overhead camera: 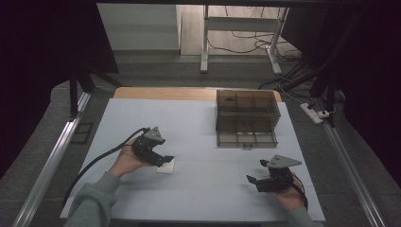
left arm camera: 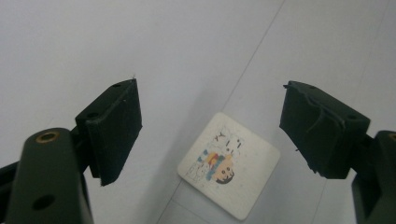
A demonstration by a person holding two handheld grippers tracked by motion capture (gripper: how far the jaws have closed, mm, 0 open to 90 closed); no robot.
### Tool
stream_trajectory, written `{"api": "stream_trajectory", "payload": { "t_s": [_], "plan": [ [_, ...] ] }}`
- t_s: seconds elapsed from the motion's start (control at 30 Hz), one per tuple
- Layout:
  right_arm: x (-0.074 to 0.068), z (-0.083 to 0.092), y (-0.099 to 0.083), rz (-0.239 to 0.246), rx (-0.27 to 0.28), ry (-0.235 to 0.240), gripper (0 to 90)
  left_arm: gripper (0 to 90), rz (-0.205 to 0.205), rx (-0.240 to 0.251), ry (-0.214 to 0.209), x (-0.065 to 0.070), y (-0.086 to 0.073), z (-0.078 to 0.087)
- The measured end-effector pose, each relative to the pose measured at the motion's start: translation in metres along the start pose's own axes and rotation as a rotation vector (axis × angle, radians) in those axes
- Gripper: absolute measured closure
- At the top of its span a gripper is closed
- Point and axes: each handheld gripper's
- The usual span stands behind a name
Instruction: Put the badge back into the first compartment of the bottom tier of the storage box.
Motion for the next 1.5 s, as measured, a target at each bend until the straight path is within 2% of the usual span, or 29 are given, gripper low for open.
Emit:
{"api": "stream_trajectory", "payload": {
  "t_s": [0.33,0.5,0.83,1.07,1.33,1.5],
  "plan": [
    [0.0,-0.001,0.0,0.001,-0.005,0.005,16.8,19.8,-0.028,-0.043,-0.024,0.002,-0.002,-0.01],
    [0.0,-0.001,-0.001,0.0,-0.009,0.006,16.8,19.0,-0.05,-0.049,-0.045,0.001,-0.003,-0.014],
    [0.002,-0.002,-0.001,-0.018,-0.007,0.013,16.8,18.1,-0.057,-0.091,-0.087,-0.003,-0.006,-0.027],
    [0.001,-0.002,-0.001,-0.013,-0.01,0.013,16.8,17.4,-0.075,-0.108,-0.095,-0.002,-0.008,-0.032],
    [0.001,-0.002,-0.001,-0.007,-0.014,0.008,16.8,16.8,-0.118,-0.143,-0.144,0.001,-0.01,-0.036],
    [0.001,-0.002,-0.001,-0.004,-0.017,0.004,16.8,14.5,-0.129,-0.148,-0.147,0.003,-0.011,-0.038]
  ]
}}
Point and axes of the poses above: each handheld gripper's, and its own axes: z roughly backward along the jaws, y roughly out of its top, x roughly to its right, and after that the axes turned 5 degrees about -z, right-handed
